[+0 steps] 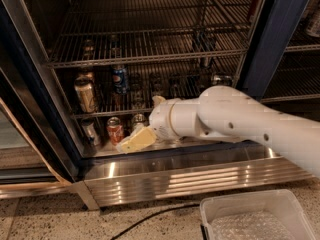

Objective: Pick orange can from middle shelf of fridge

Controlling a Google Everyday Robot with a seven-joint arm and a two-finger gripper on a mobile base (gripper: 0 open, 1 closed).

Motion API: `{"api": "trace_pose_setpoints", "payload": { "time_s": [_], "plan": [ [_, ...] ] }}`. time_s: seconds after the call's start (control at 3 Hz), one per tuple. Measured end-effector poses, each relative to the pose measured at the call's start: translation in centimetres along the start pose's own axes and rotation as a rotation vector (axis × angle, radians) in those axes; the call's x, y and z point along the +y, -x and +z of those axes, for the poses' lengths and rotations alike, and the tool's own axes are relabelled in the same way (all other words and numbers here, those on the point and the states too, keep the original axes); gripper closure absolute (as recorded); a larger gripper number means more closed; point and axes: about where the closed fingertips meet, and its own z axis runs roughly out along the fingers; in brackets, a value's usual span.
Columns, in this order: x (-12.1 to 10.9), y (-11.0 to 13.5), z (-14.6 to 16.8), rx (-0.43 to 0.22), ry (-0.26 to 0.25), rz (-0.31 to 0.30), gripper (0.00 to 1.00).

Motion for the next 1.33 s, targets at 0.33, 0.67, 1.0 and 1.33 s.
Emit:
{"api": "trace_pose_setpoints", "payload": {
  "time_s": [0.33, 0.67, 1.0, 1.33],
  "plan": [
    [0.8, 0.6, 3.5, -0.043, -0.034, -0.004, 0.00],
    [0.9, 1.1, 6.7, -0.057, -0.114, -0.018, 0.00],
    [-0.3, 1.4, 9.6, -0.066, -0.192, -0.027, 0.00],
    [-0.6, 2.9, 14.9, -0.137, -0.198, -0.012, 0.00]
  ]
}}
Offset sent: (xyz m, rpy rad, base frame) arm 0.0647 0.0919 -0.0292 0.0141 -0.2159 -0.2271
